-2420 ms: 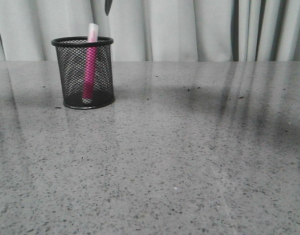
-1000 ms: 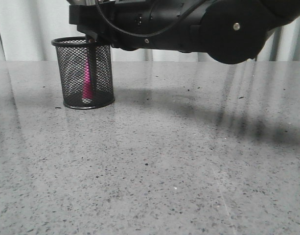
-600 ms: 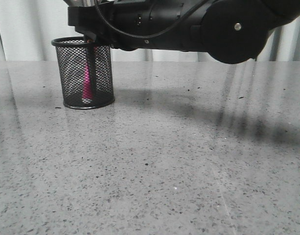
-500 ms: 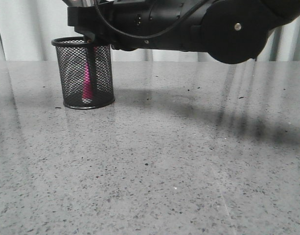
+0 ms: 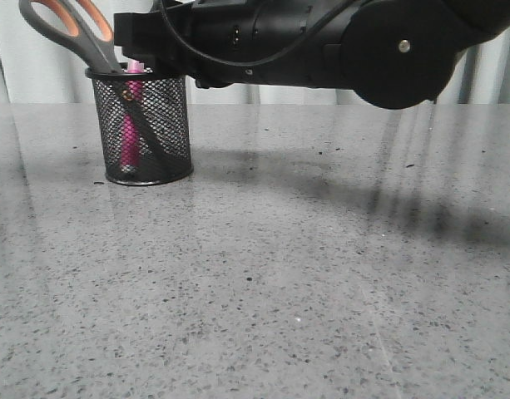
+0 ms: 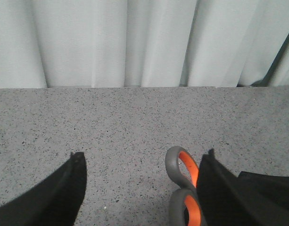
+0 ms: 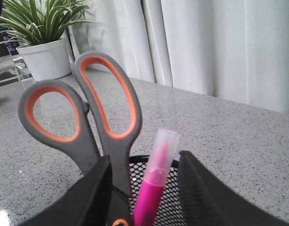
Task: Put pen and scissors into bin
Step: 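Open the right gripper and withdraw it from the scissors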
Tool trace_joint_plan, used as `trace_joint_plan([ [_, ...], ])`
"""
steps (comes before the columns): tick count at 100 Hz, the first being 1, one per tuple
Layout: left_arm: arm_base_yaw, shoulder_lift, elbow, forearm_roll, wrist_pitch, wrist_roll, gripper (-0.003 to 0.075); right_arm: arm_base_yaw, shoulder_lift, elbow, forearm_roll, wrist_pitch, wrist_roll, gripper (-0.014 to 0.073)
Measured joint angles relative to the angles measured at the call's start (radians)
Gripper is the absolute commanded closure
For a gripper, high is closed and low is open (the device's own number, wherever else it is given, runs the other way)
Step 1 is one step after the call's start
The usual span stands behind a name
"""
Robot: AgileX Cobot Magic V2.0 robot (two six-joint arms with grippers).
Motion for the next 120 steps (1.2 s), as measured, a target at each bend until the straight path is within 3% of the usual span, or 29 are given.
trace_joint_plan([
  [22,0.0,0.0,0.0,0.002,0.0,0.0,0.026,-0.008,-0.014,0.005,-0.026,-0.102,0.0,0.0316],
  [29,0.0,0.0,0.0,0.005,0.0,0.0,0.026,-0.021,-0.044,0.005,-0.03,-0.107,0.0,0.0372],
  [38,0.0,0.0,0.0,0.019,0.001,0.0,0.0281,-0.047,-0.112,0.005,-0.03,-0.042,0.0,0.0526],
  [45,0.0,0.0,0.0,0.031,0.009,0.0,0.0358,-0.069,-0.184,0.005,-0.03,0.06,0.0,0.0664],
  [63,0.0,-0.009,0.008,0.044,0.037,0.0,0.0734,-0.124,-0.407,0.005,-0.03,0.421,0.0,0.0649],
  [75,0.0,-0.051,0.058,0.048,-0.004,0.002,0.074,-0.152,-0.548,0.022,-0.033,0.644,-0.013,0.0649],
  [84,0.0,-0.118,0.136,0.048,-0.085,0.003,0.074,-0.167,-0.65,0.08,-0.052,0.714,-0.022,0.0649],
  [102,0.0,-0.316,0.337,0.048,-0.252,0.003,0.074,-0.19,-0.866,0.311,-0.069,0.692,-0.027,0.0649],
  [120,0.0,-0.533,0.549,0.048,-0.336,0.003,0.074,-0.204,-1.108,0.568,-0.069,0.61,-0.027,0.0649],
])
